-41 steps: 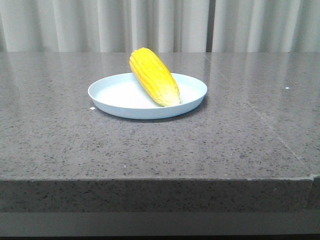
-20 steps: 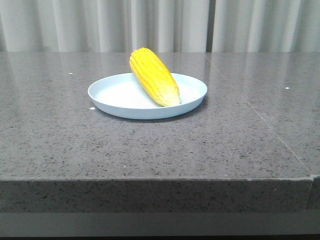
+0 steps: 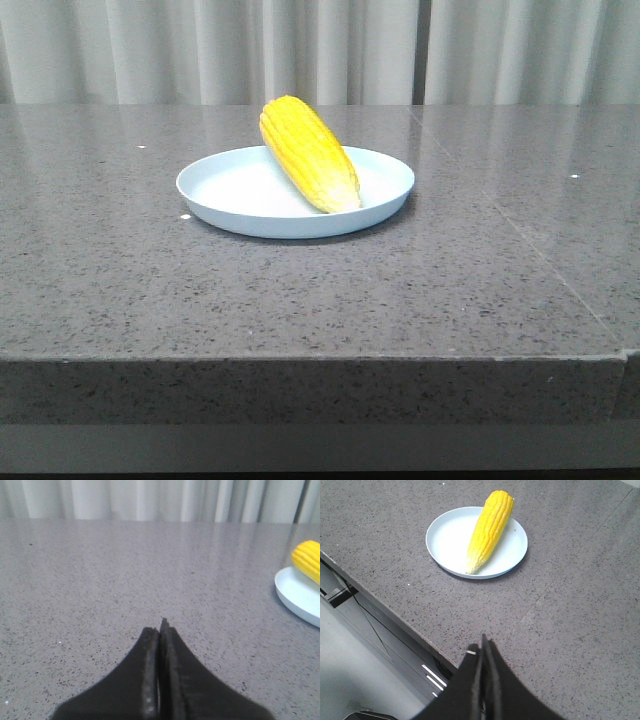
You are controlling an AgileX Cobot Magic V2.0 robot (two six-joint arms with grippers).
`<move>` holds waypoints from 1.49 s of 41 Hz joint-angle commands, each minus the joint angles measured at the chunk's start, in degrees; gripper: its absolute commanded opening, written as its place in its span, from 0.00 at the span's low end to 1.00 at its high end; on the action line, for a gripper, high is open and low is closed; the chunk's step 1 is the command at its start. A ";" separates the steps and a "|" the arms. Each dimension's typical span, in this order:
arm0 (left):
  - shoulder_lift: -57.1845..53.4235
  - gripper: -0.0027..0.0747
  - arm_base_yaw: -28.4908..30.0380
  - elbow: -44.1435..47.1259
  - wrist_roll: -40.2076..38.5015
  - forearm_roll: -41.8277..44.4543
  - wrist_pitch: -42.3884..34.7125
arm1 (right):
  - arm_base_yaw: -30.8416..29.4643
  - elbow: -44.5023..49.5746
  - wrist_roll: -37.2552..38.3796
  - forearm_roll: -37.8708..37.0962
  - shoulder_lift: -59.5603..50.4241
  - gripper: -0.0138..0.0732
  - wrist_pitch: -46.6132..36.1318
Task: Place corn on plate with both arms
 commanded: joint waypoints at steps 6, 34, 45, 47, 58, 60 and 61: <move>-1.43 0.01 0.32 7.55 -0.52 2.17 -18.69 | -0.19 -1.28 -0.19 0.23 0.28 0.08 -3.59; -3.41 0.01 1.66 13.18 -0.52 2.60 -27.39 | -0.19 -1.28 -0.20 0.23 0.33 0.08 -3.55; -3.41 0.01 1.80 13.18 -0.52 2.60 -27.39 | -0.19 -1.28 -0.20 0.23 0.33 0.08 -3.55; -3.41 0.01 1.80 13.18 -0.52 2.60 -27.39 | -0.19 -1.28 -0.20 0.23 0.33 0.08 -3.55; -3.41 0.01 0.07 13.18 -0.52 2.60 -27.39 | -0.19 -1.28 -0.20 0.23 0.33 0.08 -3.55; -3.41 0.01 0.07 13.18 -0.52 2.60 -27.39 | -0.19 -1.28 -0.20 0.23 0.33 0.08 -3.55; -3.41 0.01 0.07 13.18 -0.52 2.60 -27.39 | -0.19 -1.28 -0.20 0.23 0.33 0.08 -3.55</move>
